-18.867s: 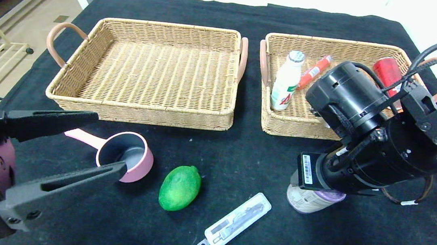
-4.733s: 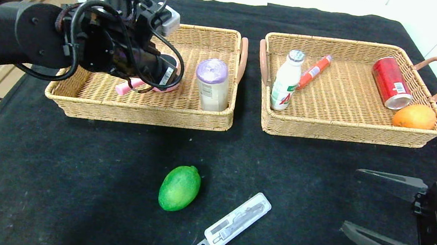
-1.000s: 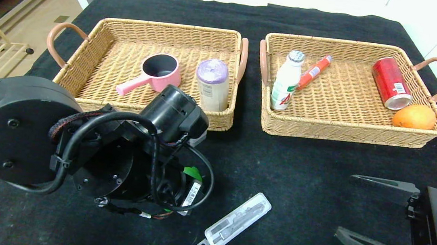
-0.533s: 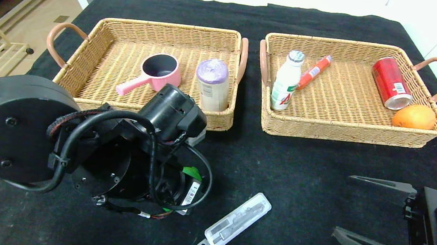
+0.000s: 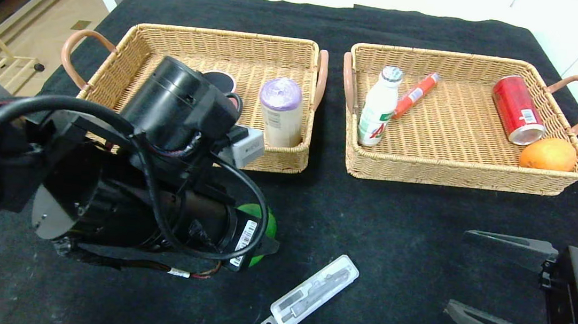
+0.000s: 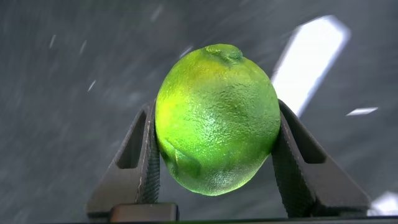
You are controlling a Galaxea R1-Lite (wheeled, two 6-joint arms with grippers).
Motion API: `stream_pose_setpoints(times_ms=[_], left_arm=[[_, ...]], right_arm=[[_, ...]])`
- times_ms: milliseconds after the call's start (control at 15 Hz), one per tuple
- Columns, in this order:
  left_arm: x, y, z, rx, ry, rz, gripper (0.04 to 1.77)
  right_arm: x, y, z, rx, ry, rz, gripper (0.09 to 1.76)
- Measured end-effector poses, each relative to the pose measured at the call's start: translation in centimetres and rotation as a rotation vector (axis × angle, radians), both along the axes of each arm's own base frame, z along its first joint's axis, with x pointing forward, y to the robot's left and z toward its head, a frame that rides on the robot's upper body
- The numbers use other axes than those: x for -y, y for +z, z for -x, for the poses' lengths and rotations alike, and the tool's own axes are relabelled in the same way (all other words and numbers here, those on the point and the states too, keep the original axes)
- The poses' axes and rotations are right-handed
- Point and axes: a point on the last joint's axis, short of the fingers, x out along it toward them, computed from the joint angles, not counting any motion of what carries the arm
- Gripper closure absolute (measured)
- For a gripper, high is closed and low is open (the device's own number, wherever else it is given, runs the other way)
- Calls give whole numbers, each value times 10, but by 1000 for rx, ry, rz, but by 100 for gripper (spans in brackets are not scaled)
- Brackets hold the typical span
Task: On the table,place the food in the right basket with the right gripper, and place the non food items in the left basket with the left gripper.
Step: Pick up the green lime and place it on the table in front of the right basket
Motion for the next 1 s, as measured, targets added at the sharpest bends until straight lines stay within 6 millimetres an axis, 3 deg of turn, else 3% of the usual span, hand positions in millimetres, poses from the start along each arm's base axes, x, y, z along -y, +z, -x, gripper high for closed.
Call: stream_pose_setpoints(times_ms=[333, 1000], left_arm=[[9, 15, -5, 117, -62, 98, 76], [83, 16, -23, 188, -185, 116, 76]], right_arm=[[4, 10, -2, 1, -31, -28, 14], [21, 36, 9, 38, -104, -55, 14]])
